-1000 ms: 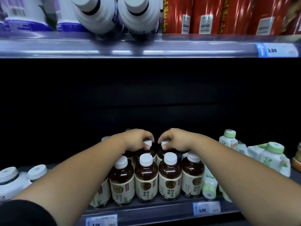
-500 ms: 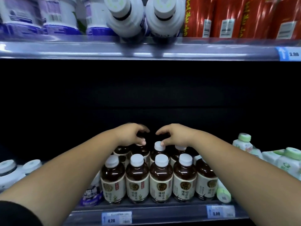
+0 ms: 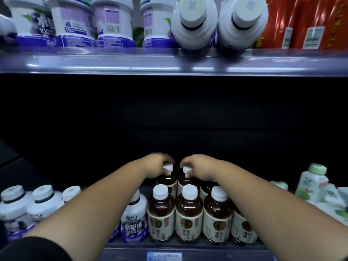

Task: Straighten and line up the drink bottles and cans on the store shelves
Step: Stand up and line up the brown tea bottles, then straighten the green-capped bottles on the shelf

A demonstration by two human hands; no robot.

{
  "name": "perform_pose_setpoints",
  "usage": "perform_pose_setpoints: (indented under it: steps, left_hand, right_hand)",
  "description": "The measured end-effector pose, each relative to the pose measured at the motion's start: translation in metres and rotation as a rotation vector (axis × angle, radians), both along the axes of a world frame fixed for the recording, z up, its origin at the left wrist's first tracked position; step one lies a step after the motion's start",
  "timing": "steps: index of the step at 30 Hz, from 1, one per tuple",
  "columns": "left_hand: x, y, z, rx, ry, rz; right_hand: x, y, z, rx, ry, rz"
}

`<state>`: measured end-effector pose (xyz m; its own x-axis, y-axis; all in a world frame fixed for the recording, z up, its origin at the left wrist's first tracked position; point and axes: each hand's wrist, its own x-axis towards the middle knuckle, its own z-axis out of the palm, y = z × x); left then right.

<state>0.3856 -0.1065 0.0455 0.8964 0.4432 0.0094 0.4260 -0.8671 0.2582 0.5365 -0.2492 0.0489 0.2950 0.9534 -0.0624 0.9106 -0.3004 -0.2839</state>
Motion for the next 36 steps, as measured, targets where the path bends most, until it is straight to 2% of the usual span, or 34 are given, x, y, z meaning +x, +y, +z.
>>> perform_pose_setpoints:
  steps: [4, 11, 19, 26, 32, 36]
  left_hand:
    - [-0.002, 0.000, -0.003, -0.032, -0.025, -0.018]
    - [-0.021, -0.004, 0.012, -0.148, 0.076, -0.124]
    - [-0.035, -0.011, 0.005, -0.152, 0.019, -0.112]
    - [-0.040, -0.024, 0.009, -0.225, -0.119, -0.108]
    - [-0.007, -0.093, 0.031, -0.098, -0.393, -0.353]
    - [0.024, -0.155, 0.027, -0.059, -0.380, -0.530]
  right_hand:
    - [-0.004, -0.002, 0.001, 0.029, 0.002, -0.001]
    - [-0.007, -0.013, 0.010, -0.032, 0.044, 0.046]
    - [-0.017, -0.028, 0.005, -0.006, 0.067, 0.005]
    - [-0.015, -0.064, 0.017, 0.147, 0.142, -0.044]
    - [0.006, -0.126, 0.021, 0.339, 0.177, -0.098]
    - [0.030, -0.178, 0.017, 0.414, 0.193, -0.138]
